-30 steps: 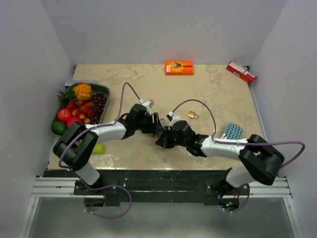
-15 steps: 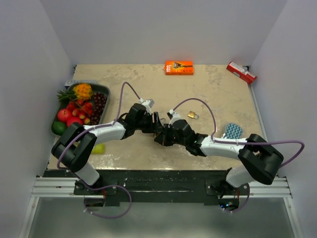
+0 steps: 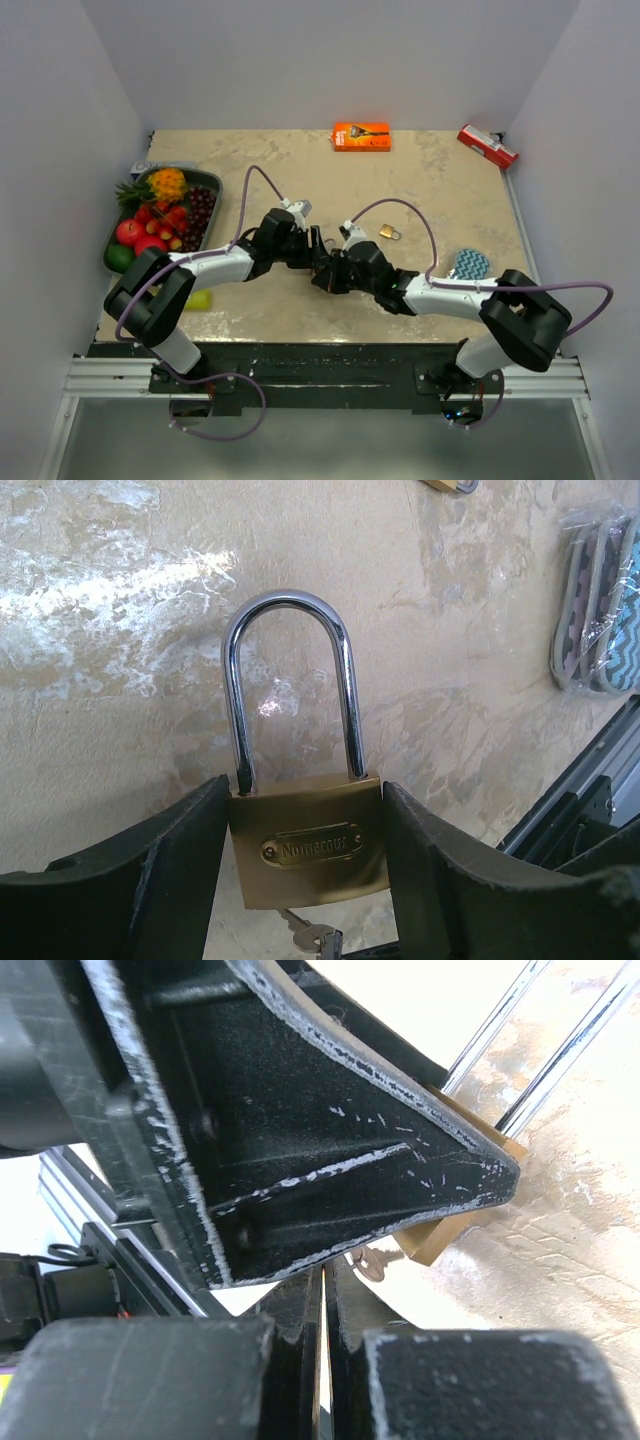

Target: Unlock with the key

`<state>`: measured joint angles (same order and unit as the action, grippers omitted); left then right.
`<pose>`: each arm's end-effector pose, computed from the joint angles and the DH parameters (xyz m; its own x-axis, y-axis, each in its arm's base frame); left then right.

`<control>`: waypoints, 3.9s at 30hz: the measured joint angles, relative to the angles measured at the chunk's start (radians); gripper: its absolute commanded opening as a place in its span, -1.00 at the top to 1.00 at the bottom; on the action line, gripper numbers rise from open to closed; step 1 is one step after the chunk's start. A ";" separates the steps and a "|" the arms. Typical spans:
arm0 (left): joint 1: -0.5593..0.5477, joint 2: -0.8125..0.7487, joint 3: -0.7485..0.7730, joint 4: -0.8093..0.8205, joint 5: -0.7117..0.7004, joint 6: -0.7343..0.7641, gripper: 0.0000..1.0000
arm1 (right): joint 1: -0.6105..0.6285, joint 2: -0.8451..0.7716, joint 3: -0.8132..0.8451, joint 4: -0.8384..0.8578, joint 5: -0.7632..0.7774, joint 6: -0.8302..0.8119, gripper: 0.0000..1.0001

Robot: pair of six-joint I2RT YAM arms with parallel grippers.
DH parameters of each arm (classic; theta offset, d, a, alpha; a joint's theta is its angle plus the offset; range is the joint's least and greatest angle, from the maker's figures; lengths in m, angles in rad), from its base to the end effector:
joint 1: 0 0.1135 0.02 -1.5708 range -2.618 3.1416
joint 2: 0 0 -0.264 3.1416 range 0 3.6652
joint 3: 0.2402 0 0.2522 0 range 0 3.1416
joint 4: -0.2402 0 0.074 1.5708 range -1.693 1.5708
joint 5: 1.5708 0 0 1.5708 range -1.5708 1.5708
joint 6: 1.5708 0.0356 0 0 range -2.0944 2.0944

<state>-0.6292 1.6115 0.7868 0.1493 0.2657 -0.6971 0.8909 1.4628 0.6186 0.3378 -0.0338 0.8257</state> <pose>0.2578 -0.1992 0.1704 -0.8585 -0.1413 -0.4930 0.2379 0.7419 -0.6269 0.1845 0.2301 0.1796 -0.7917 0.1892 -0.5809 -0.3154 0.6877 0.6539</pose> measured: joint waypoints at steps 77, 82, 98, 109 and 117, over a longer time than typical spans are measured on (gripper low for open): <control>0.073 -0.019 -0.007 0.065 0.031 -0.023 1.00 | -0.146 0.100 -0.036 0.141 -0.195 0.034 1.00; 0.074 -0.026 -0.056 0.113 0.039 -0.053 1.00 | -0.157 0.100 -0.035 0.146 -0.195 0.016 1.00; 0.079 -0.101 -0.185 0.231 -0.023 -0.141 1.00 | -0.150 0.140 -0.037 0.229 -0.199 -0.033 1.00; 0.031 -0.137 -0.225 0.257 -0.107 -0.167 1.00 | -0.138 0.122 -0.053 0.230 -0.192 -0.066 1.00; -0.034 -0.148 -0.250 0.285 -0.182 -0.203 1.00 | -0.132 0.074 -0.094 0.216 -0.184 -0.076 1.00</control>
<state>-0.6628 1.4635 0.5369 0.4339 0.0834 -0.8997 0.7593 1.5368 0.5243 0.5533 -0.2176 0.7502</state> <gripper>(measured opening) 0.629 0.007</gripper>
